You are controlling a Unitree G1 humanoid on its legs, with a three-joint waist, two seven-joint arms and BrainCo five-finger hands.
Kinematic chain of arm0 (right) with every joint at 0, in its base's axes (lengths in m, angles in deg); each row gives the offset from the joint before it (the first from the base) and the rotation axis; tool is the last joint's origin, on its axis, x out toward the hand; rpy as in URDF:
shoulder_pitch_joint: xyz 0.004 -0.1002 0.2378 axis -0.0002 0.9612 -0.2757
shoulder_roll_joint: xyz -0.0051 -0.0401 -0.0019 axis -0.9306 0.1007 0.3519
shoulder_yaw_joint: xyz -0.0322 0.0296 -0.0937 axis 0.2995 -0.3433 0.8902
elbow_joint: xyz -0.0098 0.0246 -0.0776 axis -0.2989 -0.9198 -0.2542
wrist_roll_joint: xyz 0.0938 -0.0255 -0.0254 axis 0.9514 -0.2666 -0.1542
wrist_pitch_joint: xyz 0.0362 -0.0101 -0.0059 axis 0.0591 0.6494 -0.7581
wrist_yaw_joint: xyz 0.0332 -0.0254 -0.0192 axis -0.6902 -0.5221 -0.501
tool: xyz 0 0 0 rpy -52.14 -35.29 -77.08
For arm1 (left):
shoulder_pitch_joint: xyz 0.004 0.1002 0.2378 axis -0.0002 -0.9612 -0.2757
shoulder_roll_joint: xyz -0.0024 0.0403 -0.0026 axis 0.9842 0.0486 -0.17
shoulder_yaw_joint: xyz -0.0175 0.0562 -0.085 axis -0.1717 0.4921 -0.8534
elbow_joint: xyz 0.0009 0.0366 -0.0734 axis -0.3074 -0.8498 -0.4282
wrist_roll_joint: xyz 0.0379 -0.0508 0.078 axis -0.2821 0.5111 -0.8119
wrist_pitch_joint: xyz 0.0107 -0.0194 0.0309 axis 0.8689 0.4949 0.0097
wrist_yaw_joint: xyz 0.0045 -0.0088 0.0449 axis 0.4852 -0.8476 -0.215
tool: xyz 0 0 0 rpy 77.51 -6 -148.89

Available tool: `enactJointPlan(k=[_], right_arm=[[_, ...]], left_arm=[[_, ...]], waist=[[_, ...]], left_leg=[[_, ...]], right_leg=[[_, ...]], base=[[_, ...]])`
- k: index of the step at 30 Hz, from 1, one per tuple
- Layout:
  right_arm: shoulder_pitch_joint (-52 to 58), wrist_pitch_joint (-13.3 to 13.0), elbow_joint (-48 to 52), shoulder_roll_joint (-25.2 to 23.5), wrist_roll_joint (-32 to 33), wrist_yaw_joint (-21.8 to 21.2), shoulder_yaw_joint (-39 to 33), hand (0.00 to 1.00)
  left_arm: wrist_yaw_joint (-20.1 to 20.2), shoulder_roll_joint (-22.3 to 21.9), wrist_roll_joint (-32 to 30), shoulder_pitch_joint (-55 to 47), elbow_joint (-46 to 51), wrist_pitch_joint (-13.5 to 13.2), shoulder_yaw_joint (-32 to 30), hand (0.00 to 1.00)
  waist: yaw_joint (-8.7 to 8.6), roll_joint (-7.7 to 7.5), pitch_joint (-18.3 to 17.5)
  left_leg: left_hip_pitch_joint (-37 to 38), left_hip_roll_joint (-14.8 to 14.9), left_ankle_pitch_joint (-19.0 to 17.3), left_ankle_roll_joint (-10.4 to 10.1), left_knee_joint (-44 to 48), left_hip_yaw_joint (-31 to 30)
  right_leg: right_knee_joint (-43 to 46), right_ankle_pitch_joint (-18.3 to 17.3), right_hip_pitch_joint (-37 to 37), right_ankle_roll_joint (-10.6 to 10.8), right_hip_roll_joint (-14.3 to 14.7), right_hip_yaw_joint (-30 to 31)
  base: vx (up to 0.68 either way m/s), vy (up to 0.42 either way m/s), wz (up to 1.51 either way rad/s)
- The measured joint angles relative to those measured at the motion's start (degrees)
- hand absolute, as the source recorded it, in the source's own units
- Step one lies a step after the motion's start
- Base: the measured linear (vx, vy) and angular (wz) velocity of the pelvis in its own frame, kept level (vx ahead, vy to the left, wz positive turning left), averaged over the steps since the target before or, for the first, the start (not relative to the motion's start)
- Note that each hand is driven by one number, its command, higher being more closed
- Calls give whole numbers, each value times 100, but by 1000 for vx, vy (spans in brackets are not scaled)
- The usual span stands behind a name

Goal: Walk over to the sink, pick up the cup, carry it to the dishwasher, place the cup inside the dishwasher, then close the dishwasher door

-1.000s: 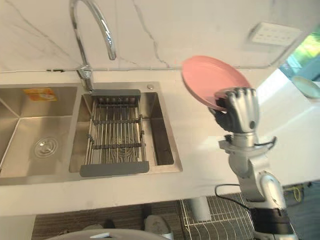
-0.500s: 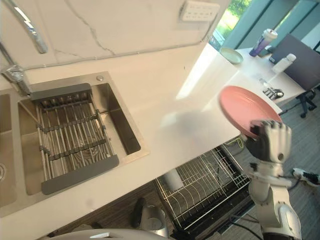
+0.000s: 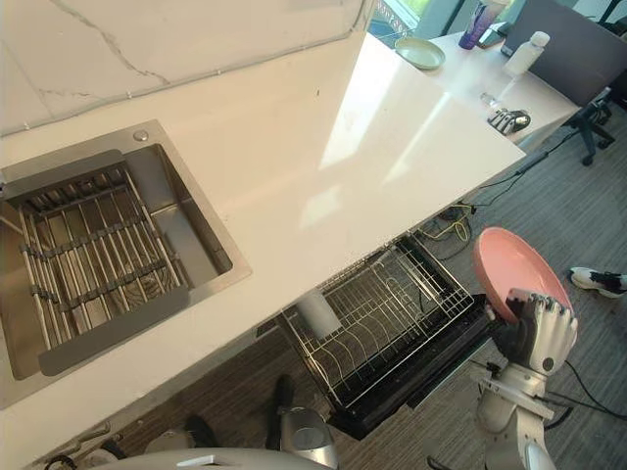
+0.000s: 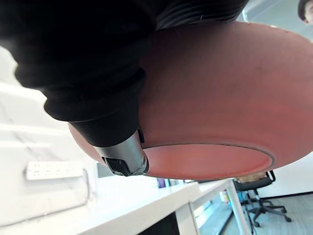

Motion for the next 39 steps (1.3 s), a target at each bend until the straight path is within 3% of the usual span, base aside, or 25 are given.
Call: enactJointPlan(k=[6, 14, 19, 25, 30, 33, 34, 35, 39], right_arm=[[192, -108, -38, -371, -323, -5, 369, 100], [90, 80, -225, -556, -373, -295, 1218, 100], [-277, 678, -488, -555, 368, -411, 1445, 100], [-946, 1184, -1017, -445, 993, -506, 1464, 100], [-1698, 1481, -1375, 87, 1685, -678, 1418, 100], [-2129, 1600, -1471, 543, 2067, -1103, 1317, 100], [-2271, 1640, -1658, 681, 2437, -1332, 1308, 0], [-2418, 1716, -1932, 723, 2890, -1553, 1211, 0], [-2625, 1794, -2589, 777, 3634, -2239, 848, 0]], left_arm=[[-14, -131, 75, -5, -17, 1, 80, 0], [-29, -146, 78, -1, -70, -32, 267, 0], [-81, -165, 187, 68, -64, 1, 479, 0], [-132, -144, 413, 142, -52, 83, 502, 0], [-195, -171, 634, 357, 3, -36, 647, 0], [-234, -174, 639, 512, 61, -128, 778, 0], [-260, -171, 689, 571, 63, -129, 864, 0], [-280, -188, 759, 580, 77, -129, 876, 0], [-314, -208, 923, 582, 135, -119, 874, 0]], waist=[[9, 219, 34], [150, 335, 69], [161, 500, 220], [172, 708, 510], [171, 944, 960], [151, 1177, 1208], [150, 1260, 1318], [149, 1333, 1368], [142, 1492, 1485]], left_leg=[[30, -265, 110, 138, -193, -35], [96, -561, 340, 255, -577, -304], [-31, -718, 448, 326, -716, -456], [-140, -826, 511, 378, -753, -699], [-327, -878, 600, 385, -743, -856], [-505, -932, 646, 362, -745, -1097], [-502, -932, 652, 360, -744, -1100], [-508, -931, 660, 347, -752, -1103], [-628, -965, 732, 224, -782, -1228]], right_leg=[[-202, 237, 84, 61, -161, -31], [-274, 290, 177, 104, -336, -279], [-230, 326, 58, 143, -425, -366], [-204, 419, -60, 163, -466, -332], [-169, 461, -271, 112, -507, -287], [-179, 477, -458, 122, -537, -236], [-179, 481, -456, 122, -541, -228], [-178, 480, -470, 122, -561, -222], [-90, 459, -644, 112, -613, -205]], base=[[-56, 81, 6], [-58, 60, 20], [-39, 49, 16], [-13, 28, -1], [-25, 16, -3], [-45, 23, -3], [0, 0, 0], [0, 0, 0], [8, 10, -1]])
